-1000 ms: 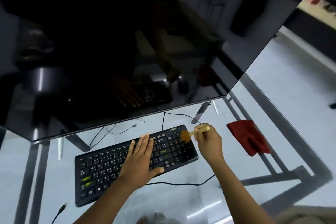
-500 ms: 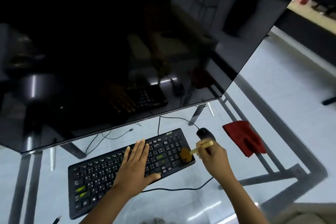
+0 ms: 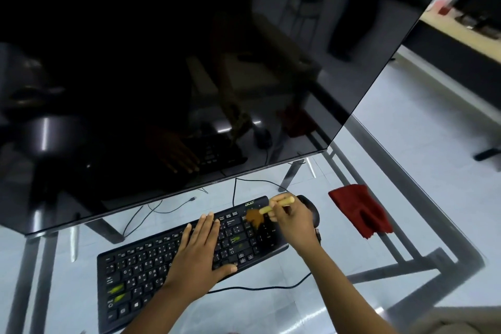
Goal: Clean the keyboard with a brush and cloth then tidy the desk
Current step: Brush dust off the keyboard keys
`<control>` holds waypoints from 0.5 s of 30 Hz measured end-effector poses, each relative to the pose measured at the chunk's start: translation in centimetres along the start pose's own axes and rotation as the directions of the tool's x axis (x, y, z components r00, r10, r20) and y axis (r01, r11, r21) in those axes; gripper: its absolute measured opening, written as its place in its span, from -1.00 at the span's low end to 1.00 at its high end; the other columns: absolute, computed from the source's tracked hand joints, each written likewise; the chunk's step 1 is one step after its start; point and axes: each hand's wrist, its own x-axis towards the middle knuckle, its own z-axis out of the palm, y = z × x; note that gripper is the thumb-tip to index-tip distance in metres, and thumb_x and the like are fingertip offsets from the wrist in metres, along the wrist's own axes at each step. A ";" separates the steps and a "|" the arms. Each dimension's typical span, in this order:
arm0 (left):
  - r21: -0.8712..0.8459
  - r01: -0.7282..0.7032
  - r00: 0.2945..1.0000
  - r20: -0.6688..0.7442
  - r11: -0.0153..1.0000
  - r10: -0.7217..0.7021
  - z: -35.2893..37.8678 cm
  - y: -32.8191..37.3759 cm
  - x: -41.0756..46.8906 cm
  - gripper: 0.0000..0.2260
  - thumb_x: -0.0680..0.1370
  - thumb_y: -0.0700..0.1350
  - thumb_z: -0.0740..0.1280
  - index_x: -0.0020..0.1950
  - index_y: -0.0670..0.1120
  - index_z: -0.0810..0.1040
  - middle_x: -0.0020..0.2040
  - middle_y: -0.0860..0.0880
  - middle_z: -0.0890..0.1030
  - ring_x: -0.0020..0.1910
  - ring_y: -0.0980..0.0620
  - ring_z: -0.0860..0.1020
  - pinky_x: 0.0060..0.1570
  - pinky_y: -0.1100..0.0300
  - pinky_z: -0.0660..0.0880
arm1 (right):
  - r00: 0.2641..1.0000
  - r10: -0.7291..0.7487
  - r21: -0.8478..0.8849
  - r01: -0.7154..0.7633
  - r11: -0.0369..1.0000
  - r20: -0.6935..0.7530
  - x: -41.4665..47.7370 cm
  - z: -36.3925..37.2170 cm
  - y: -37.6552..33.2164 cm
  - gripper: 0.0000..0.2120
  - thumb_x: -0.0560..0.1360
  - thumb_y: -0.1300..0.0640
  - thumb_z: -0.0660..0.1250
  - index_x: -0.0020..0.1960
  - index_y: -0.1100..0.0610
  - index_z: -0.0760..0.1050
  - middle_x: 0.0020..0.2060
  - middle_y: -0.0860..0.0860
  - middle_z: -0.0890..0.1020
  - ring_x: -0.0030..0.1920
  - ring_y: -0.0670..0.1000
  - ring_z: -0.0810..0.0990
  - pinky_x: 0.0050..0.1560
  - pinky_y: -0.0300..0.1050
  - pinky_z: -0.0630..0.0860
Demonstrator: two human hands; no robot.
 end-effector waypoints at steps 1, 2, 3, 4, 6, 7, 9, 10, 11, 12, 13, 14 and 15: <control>0.002 0.003 1.000 0.001 1.000 -0.003 0.1 -0.1 -0.1 -0.08 0.42 0.54 0.01 0.52 -0.12 0.20 0.55 -0.07 0.17 0.53 0.01 0.01 0.42 0.02 -0.11 | 0.998 -0.002 -0.030 0.000 1.000 -0.069 0.2 0.2 -0.3 -0.85 0.54 0.19 0.33 -0.13 -0.04 0.52 -0.20 -0.04 0.67 -0.18 -0.06 0.66 -0.11 -0.25 0.57; -0.005 0.005 1.000 0.001 1.000 -0.005 0.2 -0.2 -0.1 -0.08 0.41 0.54 0.01 0.52 -0.12 0.21 0.55 -0.07 0.18 0.53 0.01 0.03 0.42 0.02 -0.11 | 0.994 0.005 -0.013 -0.006 1.000 -0.109 0.5 0.4 -0.4 -0.84 0.54 0.18 0.33 -0.13 -0.07 0.51 -0.19 -0.04 0.67 -0.16 -0.06 0.66 -0.08 -0.24 0.56; -0.015 0.008 1.000 0.000 1.000 -0.008 0.4 -0.3 -0.1 -0.07 0.41 0.54 0.01 0.52 -0.11 0.21 0.55 -0.06 0.18 0.53 0.01 0.04 0.42 0.03 -0.11 | 0.995 -0.017 -0.032 0.014 0.999 -0.101 0.4 0.4 -0.5 -0.87 0.55 0.18 0.33 -0.12 -0.04 0.52 -0.18 0.00 0.68 -0.16 -0.04 0.66 -0.06 -0.20 0.57; -0.024 0.007 1.000 0.000 1.000 -0.007 0.4 -0.3 0.0 -0.07 0.40 0.55 0.01 0.52 -0.11 0.22 0.54 -0.06 0.19 0.52 0.01 0.07 0.42 0.03 -0.09 | 0.998 -0.040 -0.031 0.038 0.999 -0.055 0.5 0.4 -0.3 -0.92 0.56 0.19 0.31 -0.09 0.04 0.53 -0.19 0.04 0.69 -0.17 0.00 0.68 -0.04 -0.14 0.60; -0.030 0.001 1.000 0.011 1.000 -0.001 0.4 -0.2 0.2 -0.07 0.39 0.55 0.01 0.51 -0.11 0.24 0.54 -0.06 0.19 0.52 0.00 0.11 0.42 0.01 -0.05 | 0.992 -0.093 -0.001 0.093 0.996 0.090 0.7 0.9 -0.4 -0.91 0.57 0.24 0.28 -0.09 0.13 0.54 -0.24 0.06 0.71 -0.18 0.04 0.68 -0.03 -0.05 0.62; -0.036 0.003 1.000 0.019 0.999 -0.003 0.4 -0.1 0.4 -0.07 0.39 0.55 0.02 0.51 -0.10 0.25 0.55 -0.06 0.19 0.52 0.00 0.11 0.41 0.00 -0.04 | 0.989 -0.102 -0.047 0.107 0.993 0.107 0.8 0.8 -0.6 -0.87 0.56 0.25 0.29 -0.11 0.08 0.56 -0.25 0.01 0.70 -0.17 0.01 0.67 -0.02 -0.10 0.61; -0.053 0.013 0.999 0.042 0.999 -0.011 0.4 -0.1 0.5 -0.06 0.38 0.56 0.02 0.52 -0.10 0.24 0.55 -0.05 0.18 0.52 0.00 0.10 0.40 0.00 -0.03 | 0.992 -0.126 -0.093 0.126 0.988 0.005 1.2 0.6 -0.4 -0.78 0.53 0.24 0.34 -0.17 -0.08 0.57 -0.19 -0.12 0.65 -0.09 -0.13 0.62 0.00 -0.32 0.52; -0.057 0.017 0.999 0.050 0.998 -0.014 0.3 -0.1 0.4 -0.06 0.37 0.56 0.03 0.52 -0.09 0.24 0.55 -0.05 0.18 0.52 0.00 0.10 0.40 0.00 -0.04 | 0.990 -0.133 -0.098 0.128 0.987 -0.041 1.3 0.3 -0.6 -0.77 0.52 0.23 0.36 -0.16 -0.10 0.57 -0.14 -0.14 0.62 -0.06 -0.17 0.60 -0.01 -0.41 0.47; -0.059 0.023 0.998 0.055 0.998 -0.020 0.2 0.0 0.4 -0.06 0.37 0.56 0.02 0.51 -0.09 0.25 0.55 -0.05 0.19 0.52 0.00 0.10 0.40 0.00 -0.04 | 0.989 -0.143 -0.122 0.137 0.983 -0.042 1.2 0.0 -0.5 -0.82 0.52 0.22 0.36 -0.14 -0.06 0.57 -0.12 -0.12 0.63 -0.06 -0.15 0.61 -0.01 -0.40 0.48; -0.058 0.026 0.998 0.057 0.998 -0.023 0.1 0.0 0.4 -0.06 0.37 0.57 0.02 0.51 -0.08 0.25 0.55 -0.05 0.19 0.52 0.00 0.10 0.40 0.00 -0.04 | 0.988 -0.155 -0.117 0.155 0.981 0.007 1.1 -0.2 -0.3 -0.89 0.54 0.21 0.34 -0.12 0.03 0.57 -0.14 -0.06 0.67 -0.08 -0.09 0.65 -0.02 -0.32 0.53; -0.058 0.027 0.998 0.059 0.998 -0.023 0.1 0.0 0.4 -0.06 0.37 0.57 0.02 0.51 -0.08 0.25 0.55 -0.05 0.20 0.52 0.00 0.10 0.40 0.01 -0.05 | 0.985 -0.143 -0.099 0.152 0.983 0.095 1.0 -0.1 -0.2 -0.92 0.55 0.22 0.32 -0.09 0.11 0.57 -0.18 0.00 0.70 -0.12 -0.01 0.67 -0.04 -0.21 0.58; -0.059 0.026 0.998 0.057 0.998 -0.023 0.0 -0.1 0.4 -0.06 0.37 0.57 0.02 0.51 -0.08 0.24 0.54 -0.05 0.20 0.52 0.00 0.09 0.40 0.01 -0.05 | 0.979 -0.150 -0.115 0.166 0.979 0.135 0.9 -0.2 0.0 -0.92 0.55 0.23 0.31 -0.09 0.13 0.57 -0.22 0.02 0.70 -0.14 0.05 0.68 -0.05 -0.15 0.61; -0.058 0.025 0.998 0.055 0.998 -0.022 0.0 -0.2 0.3 -0.06 0.37 0.56 0.03 0.52 -0.08 0.24 0.54 -0.05 0.20 0.52 0.00 0.08 0.41 0.01 -0.05 | 0.983 -0.140 -0.144 0.157 0.977 0.121 0.9 -0.4 0.2 -0.90 0.54 0.24 0.32 -0.10 0.10 0.58 -0.23 -0.01 0.69 -0.15 0.04 0.67 -0.05 -0.17 0.60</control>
